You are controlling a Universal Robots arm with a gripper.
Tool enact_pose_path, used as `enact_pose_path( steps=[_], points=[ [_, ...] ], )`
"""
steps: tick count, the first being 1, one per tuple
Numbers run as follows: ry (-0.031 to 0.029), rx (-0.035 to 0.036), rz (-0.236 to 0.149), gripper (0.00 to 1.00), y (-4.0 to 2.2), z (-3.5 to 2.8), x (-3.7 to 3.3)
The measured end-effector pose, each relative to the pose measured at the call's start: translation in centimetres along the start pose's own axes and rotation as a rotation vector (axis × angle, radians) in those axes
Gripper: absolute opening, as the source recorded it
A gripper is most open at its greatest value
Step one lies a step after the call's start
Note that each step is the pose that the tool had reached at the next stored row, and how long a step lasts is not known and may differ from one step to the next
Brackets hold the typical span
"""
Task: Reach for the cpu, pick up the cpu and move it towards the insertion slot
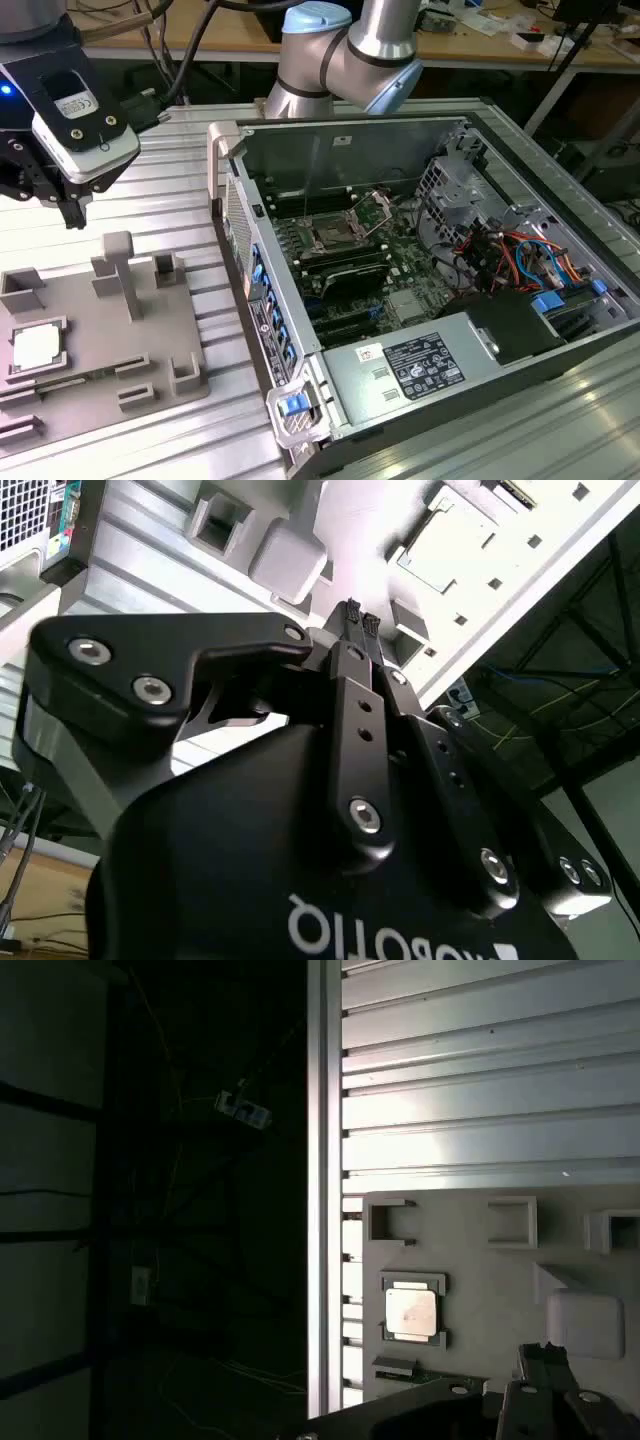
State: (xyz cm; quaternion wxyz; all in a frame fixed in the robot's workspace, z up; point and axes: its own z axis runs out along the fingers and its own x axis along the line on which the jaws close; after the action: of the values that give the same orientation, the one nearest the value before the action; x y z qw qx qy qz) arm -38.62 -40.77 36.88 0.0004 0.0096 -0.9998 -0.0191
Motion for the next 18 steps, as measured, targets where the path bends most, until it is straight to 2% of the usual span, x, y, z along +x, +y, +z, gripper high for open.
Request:
enact_pose_path(
  steps=[3, 6, 7, 11, 13, 16, 18],
  points=[
    [0.0001, 0.0000, 0.000, 0.11, 0.00, 0.00, 0.01],
    [0.0000, 0.0000, 0.000, 0.11, 0.01, 0.03, 0.65],
    [0.0000, 0.0000, 0.000, 0.11, 0.01, 0.04, 1.05],
    [0.0000, 0.0000, 0.000, 0.11, 0.03, 0.26, 3.73],
    [-0.0001, -0.0001, 0.000, 0.11, 0.04, 0.35, 4.25],
    [-0.0001, -0.0001, 0.000, 0.11, 0.06, 0.63, 5.65],
    [-0.0001, 0.0000, 0.000, 0.11, 0.06, 0.72, 6.15]
  ],
)
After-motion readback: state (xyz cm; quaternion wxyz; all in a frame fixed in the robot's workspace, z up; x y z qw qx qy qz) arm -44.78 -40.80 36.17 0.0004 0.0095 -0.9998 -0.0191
